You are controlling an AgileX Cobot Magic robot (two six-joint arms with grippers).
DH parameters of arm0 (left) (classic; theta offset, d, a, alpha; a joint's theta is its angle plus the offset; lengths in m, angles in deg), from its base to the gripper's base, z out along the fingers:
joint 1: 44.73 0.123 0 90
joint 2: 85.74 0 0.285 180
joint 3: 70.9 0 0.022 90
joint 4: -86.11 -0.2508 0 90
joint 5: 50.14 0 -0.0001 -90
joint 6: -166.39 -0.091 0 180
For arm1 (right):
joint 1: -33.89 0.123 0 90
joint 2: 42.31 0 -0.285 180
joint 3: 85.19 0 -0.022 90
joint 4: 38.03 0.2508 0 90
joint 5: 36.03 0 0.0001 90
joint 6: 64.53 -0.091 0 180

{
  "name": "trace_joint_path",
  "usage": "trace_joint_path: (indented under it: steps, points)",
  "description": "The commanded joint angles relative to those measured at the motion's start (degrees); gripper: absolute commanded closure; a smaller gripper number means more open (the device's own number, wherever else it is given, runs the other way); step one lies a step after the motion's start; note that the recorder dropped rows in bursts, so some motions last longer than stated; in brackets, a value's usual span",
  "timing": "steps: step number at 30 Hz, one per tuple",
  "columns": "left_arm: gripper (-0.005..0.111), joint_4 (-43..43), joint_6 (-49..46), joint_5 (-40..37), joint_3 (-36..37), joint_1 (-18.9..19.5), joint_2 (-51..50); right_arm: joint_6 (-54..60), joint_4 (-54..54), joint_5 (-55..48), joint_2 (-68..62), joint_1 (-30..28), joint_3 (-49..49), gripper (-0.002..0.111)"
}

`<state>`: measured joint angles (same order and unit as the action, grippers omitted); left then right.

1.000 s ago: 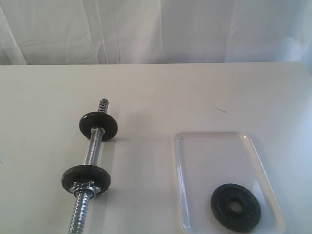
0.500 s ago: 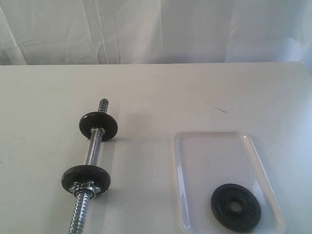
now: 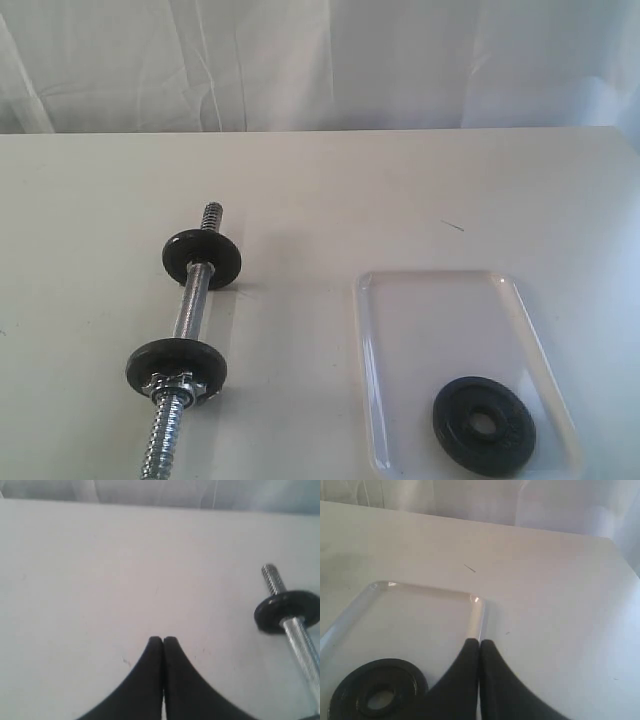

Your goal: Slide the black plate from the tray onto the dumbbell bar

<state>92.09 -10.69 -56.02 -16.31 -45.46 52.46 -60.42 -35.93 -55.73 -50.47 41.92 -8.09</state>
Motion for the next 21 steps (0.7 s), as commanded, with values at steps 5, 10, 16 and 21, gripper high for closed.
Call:
trace_joint_path:
  steps: [5,10,16,21]
  points:
    - [0.107,2.89,-3.24,-13.09,-11.95,-2.22,-20.64,0.17,-0.37,0.46,0.37,0.23,0.12,0.108]
    - [0.107,5.51,-6.57,-11.29,-16.14,-9.03,-28.55,0.17,-0.26,0.46,0.37,0.23,0.12,0.108]
    - [0.107,5.74,-4.97,-7.11,-21.38,-17.44,-37.54,0.17,-0.26,0.46,0.37,0.23,0.12,0.108]
    - [0.107,5.74,-2.50,-7.84,-29.29,-20.00,-45.48,0.17,-0.26,0.46,0.37,0.23,0.12,0.108]
